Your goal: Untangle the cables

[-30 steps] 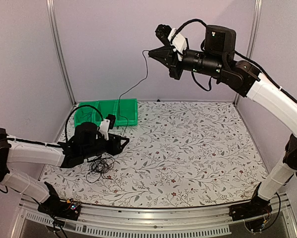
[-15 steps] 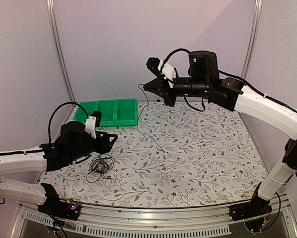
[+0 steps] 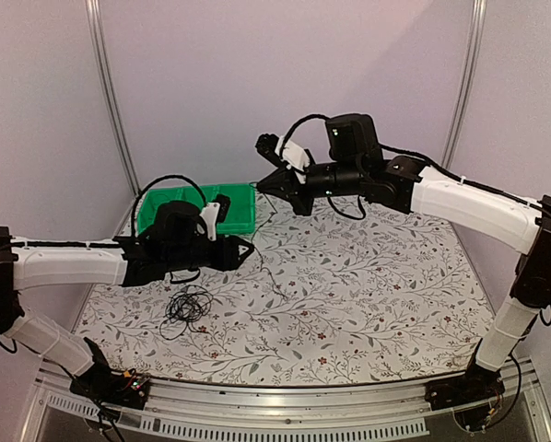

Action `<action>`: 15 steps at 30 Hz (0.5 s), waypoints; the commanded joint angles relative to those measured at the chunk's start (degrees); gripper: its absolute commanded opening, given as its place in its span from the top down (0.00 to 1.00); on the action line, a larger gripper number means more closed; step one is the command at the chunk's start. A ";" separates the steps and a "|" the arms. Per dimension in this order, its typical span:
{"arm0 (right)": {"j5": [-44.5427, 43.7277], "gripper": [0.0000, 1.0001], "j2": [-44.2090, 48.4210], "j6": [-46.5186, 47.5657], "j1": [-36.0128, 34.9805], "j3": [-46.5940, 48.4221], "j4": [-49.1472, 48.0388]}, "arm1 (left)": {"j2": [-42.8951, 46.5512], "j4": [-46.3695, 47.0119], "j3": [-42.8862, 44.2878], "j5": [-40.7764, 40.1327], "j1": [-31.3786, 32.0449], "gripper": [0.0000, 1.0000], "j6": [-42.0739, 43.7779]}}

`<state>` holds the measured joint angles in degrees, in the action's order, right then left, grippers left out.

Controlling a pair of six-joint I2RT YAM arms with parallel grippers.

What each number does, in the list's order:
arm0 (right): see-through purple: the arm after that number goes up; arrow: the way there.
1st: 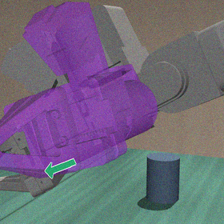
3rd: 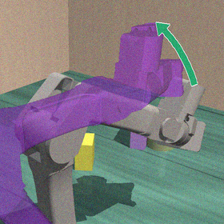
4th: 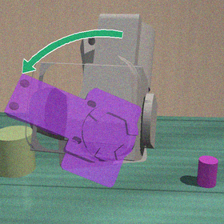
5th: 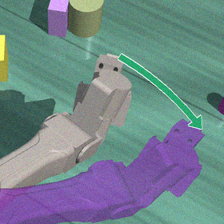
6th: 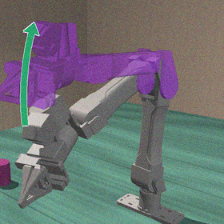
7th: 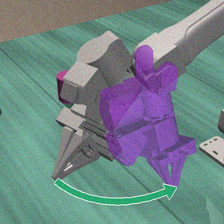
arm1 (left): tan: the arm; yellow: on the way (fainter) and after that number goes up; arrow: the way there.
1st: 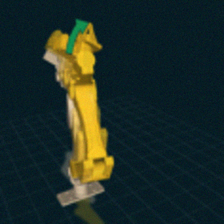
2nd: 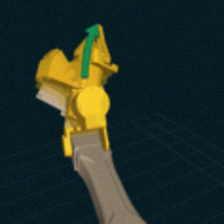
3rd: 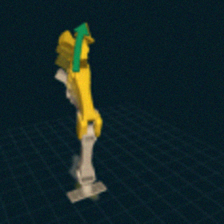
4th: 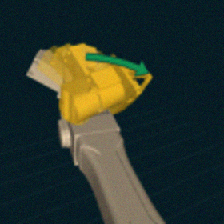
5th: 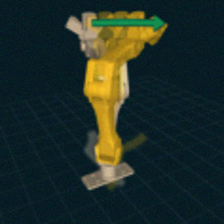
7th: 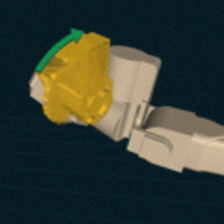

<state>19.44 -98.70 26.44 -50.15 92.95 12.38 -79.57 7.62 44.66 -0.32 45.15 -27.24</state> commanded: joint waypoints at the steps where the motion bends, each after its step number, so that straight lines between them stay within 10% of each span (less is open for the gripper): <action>1: 1.39 1.00 -1.42 -1.21 0.31 2.20 -1.13 | -1.19 -1.39 0.87 2.15 -0.66 0.48 -0.26; 15: 0.84 1.00 -1.84 -1.83 0.40 2.84 -2.05 | 4.36 -9.04 -0.90 3.78 -2.91 0.40 -2.72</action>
<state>19.92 -99.79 25.43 -50.11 93.91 11.92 -78.98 -1.56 44.99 0.99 42.72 -30.00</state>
